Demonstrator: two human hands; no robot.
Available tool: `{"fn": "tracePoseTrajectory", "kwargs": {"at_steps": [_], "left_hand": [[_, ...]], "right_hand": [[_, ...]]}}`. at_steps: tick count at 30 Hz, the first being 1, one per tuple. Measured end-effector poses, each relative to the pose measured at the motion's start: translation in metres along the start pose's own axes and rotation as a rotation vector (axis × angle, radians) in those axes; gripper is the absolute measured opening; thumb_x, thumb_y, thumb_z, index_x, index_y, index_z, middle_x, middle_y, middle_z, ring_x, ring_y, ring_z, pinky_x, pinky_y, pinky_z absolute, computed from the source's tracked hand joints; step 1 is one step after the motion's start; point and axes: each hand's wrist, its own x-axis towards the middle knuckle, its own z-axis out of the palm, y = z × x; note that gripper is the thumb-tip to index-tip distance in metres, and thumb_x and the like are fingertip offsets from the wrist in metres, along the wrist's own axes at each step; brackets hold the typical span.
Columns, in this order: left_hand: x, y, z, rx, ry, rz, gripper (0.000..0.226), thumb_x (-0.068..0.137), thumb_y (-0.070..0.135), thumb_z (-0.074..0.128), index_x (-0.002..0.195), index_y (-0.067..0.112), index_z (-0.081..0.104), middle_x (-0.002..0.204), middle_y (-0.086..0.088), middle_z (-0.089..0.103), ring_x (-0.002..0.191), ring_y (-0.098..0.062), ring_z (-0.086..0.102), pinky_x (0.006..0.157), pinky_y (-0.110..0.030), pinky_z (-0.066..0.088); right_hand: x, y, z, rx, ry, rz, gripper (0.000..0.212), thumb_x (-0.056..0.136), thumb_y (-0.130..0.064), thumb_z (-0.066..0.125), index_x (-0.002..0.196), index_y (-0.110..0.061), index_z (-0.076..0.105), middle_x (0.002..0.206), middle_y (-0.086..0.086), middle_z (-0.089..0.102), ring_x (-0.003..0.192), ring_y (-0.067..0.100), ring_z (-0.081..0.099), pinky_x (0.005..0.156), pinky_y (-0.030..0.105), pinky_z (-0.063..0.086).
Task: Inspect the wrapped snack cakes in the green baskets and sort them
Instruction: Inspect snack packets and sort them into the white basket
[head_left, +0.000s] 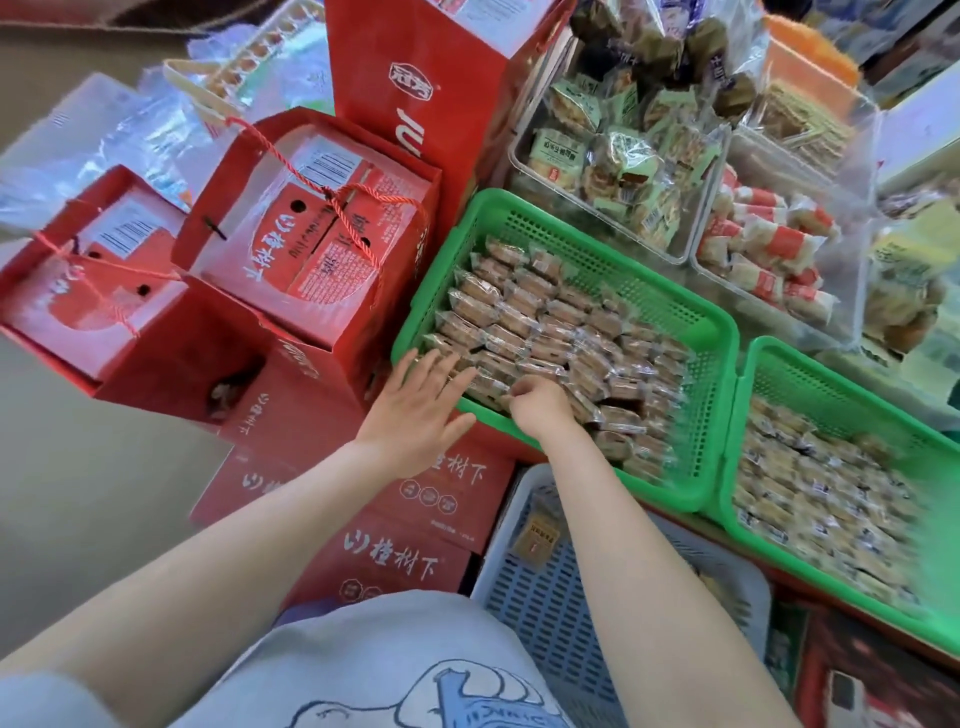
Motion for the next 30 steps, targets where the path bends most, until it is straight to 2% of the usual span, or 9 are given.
{"fn": "tracePoseTrajectory", "kwargs": {"at_steps": [5, 8, 13, 15, 17, 20, 22, 25, 30], "left_hand": [[-0.001, 0.001, 0.000, -0.014, 0.004, -0.002, 0.080, 0.097, 0.063, -0.002, 0.160, 0.016, -0.014, 0.169, -0.004, -0.011, 0.155, -0.020, -0.016, 0.124, -0.041, -0.015], [-0.001, 0.000, -0.002, -0.029, -0.009, -0.010, 0.078, 0.103, 0.060, 0.013, 0.159, 0.014, -0.015, 0.168, -0.004, -0.015, 0.154, -0.019, -0.019, 0.124, -0.041, -0.015], [0.000, 0.005, -0.016, -0.123, -0.050, -0.043, 0.085, 0.102, 0.063, 0.027, 0.160, 0.014, -0.011, 0.169, -0.004, -0.010, 0.154, -0.016, -0.016, 0.121, -0.036, -0.019], [-0.003, 0.007, -0.035, -0.373, -0.082, -0.082, 0.088, 0.098, 0.063, 0.045, 0.162, 0.018, 0.005, 0.170, -0.001, 0.005, 0.156, -0.015, -0.003, 0.123, -0.035, -0.010], [-0.009, 0.012, -0.059, -0.890, -0.110, -0.152, 0.082, 0.091, 0.057, 0.064, 0.158, 0.027, 0.028, 0.164, 0.004, 0.029, 0.151, -0.014, 0.025, 0.122, -0.035, 0.015], [-0.024, 0.025, -0.080, -1.566, -0.060, -0.178, 0.053, 0.090, 0.039, 0.073, 0.137, 0.025, 0.055, 0.133, 0.001, 0.065, 0.122, -0.015, 0.063, 0.105, -0.039, 0.051], [-0.034, 0.035, -0.081, -1.705, -0.021, -0.236, 0.030, 0.095, 0.024, 0.069, 0.124, 0.016, 0.065, 0.120, -0.011, 0.071, 0.113, -0.025, 0.069, 0.088, -0.040, 0.059], [-0.049, 0.045, -0.073, -1.770, -0.064, -0.303, 0.018, 0.094, 0.019, 0.070, 0.111, 0.014, 0.070, 0.113, -0.016, 0.072, 0.108, -0.031, 0.070, 0.084, -0.044, 0.061], [-0.070, 0.061, -0.072, -1.815, -0.102, -0.386, 0.019, 0.091, 0.020, 0.073, 0.100, 0.011, 0.058, 0.101, -0.014, 0.074, 0.092, -0.028, 0.074, 0.070, -0.037, 0.062]], "right_hand": [[0.002, 0.011, -0.010, 0.297, -0.145, -0.001, 0.012, 0.097, -0.020, 0.059, 0.087, -0.021, 0.054, 0.093, 0.003, 0.060, 0.081, 0.021, 0.052, 0.073, 0.035, 0.042], [-0.004, 0.011, -0.020, 0.478, -0.270, -0.003, 0.016, 0.096, -0.011, 0.061, 0.084, -0.016, 0.050, 0.079, 0.003, 0.054, 0.067, 0.016, 0.045, 0.060, 0.027, 0.038], [-0.041, 0.010, -0.036, 0.636, -0.074, -0.077, 0.011, 0.097, -0.010, 0.058, 0.087, -0.013, 0.063, 0.093, 0.007, 0.066, 0.081, 0.018, 0.059, 0.070, 0.031, 0.047], [-0.062, 0.012, -0.041, 0.902, -0.065, -0.109, 0.017, 0.100, -0.006, 0.049, 0.088, -0.009, 0.060, 0.088, 0.008, 0.065, 0.081, 0.019, 0.062, 0.072, 0.033, 0.050], [-0.086, 0.013, -0.043, 1.143, -0.103, -0.118, 0.021, 0.103, -0.006, 0.042, 0.099, -0.002, 0.062, 0.091, 0.012, 0.070, 0.083, 0.021, 0.067, 0.074, 0.033, 0.055], [-0.115, 0.017, -0.037, 1.381, -0.194, -0.077, 0.028, 0.104, -0.010, 0.040, 0.108, 0.000, 0.066, 0.097, 0.016, 0.073, 0.089, 0.024, 0.071, 0.078, 0.033, 0.059], [-0.128, 0.022, -0.031, 1.399, -0.230, -0.059, 0.031, 0.104, -0.013, 0.038, 0.114, 0.000, 0.064, 0.101, 0.017, 0.073, 0.088, 0.026, 0.072, 0.075, 0.033, 0.060], [-0.141, 0.032, -0.022, 1.283, -0.095, -0.072, 0.026, 0.105, -0.015, 0.037, 0.120, -0.004, 0.056, 0.104, 0.018, 0.070, 0.084, 0.027, 0.069, 0.068, 0.037, 0.058], [-0.164, 0.038, -0.013, 1.065, 0.120, -0.208, 0.016, 0.104, -0.028, 0.048, 0.098, -0.018, 0.059, 0.084, -0.001, 0.071, 0.076, 0.016, 0.064, 0.063, 0.035, 0.048]]}}
